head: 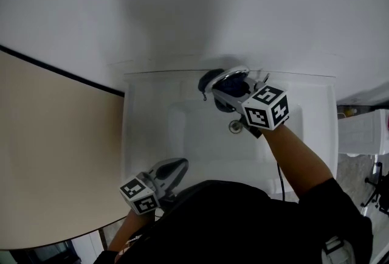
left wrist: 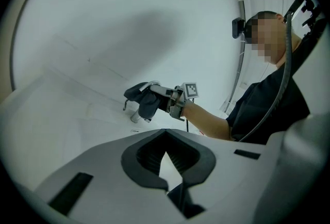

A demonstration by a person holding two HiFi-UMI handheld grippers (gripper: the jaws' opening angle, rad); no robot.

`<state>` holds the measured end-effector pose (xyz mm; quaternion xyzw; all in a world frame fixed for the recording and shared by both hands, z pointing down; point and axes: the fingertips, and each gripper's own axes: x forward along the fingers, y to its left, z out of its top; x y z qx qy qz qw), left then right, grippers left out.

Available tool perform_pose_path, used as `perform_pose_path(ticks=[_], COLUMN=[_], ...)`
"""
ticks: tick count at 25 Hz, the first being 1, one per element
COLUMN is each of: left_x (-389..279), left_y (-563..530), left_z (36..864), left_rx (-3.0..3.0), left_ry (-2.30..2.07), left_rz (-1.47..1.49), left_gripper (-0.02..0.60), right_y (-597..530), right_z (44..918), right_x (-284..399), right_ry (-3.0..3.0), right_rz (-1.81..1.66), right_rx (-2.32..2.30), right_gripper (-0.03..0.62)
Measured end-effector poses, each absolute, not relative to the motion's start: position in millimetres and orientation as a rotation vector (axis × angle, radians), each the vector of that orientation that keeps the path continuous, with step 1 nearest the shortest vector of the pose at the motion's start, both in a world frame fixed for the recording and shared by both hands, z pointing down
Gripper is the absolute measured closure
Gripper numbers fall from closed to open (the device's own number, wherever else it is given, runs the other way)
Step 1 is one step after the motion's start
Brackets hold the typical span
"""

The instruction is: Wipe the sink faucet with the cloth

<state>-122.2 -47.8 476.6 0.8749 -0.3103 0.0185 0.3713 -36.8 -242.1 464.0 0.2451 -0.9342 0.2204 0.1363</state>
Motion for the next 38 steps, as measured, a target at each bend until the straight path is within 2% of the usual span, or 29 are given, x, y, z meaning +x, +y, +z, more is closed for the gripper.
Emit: perform_pose_path(ticks=[9, 12, 15, 19, 25, 31, 38], left_x=[-129.7, -122.7, -125.8, -127.5, -116.5, -118.7, -120.7], left_y=[-49.5, -44.0, -39.4, -39.3, -36.5, -34.3, -35.9], left_z=[476.6, 476.4, 478.4, 482.5, 479.4, 479.4, 476.1], left_rx=[2.225, 2.236, 2.226, 2.2, 2.226, 2.213, 2.238], left_ry=[-0.819, -0.805, -0.809, -0.813, -0.796, -0.807, -0.811], left_rz=[0.047, 0.062, 0.068, 0.087, 0.109, 0.103, 0.067], left_gripper=[0.589, 0.589, 0.589, 0.589, 0.589, 0.589, 0.589], right_y=[-288.1, -256.6, -240.0, -273.1, -301.2, -299.2, -294.0], right_z=[466.4, 478.6, 509.6, 534.7, 567.8, 560.7, 492.4], right_x=[-53.8, -35.9, 26.8, 96.1, 88.9, 85.8, 88.0], right_ry=[-2.705, -2.704, -2.558, -2.265, -1.947, -2.024, -2.176], right_rz=[0.831, 0.742, 0.59, 0.304, -0.076, -0.055, -0.091], right_rx=[1.0, 0.893, 1.001, 1.191, 0.993, 0.946, 1.063], right_gripper=[0.476, 0.48, 0.48, 0.482, 0.488, 0.488, 0.489])
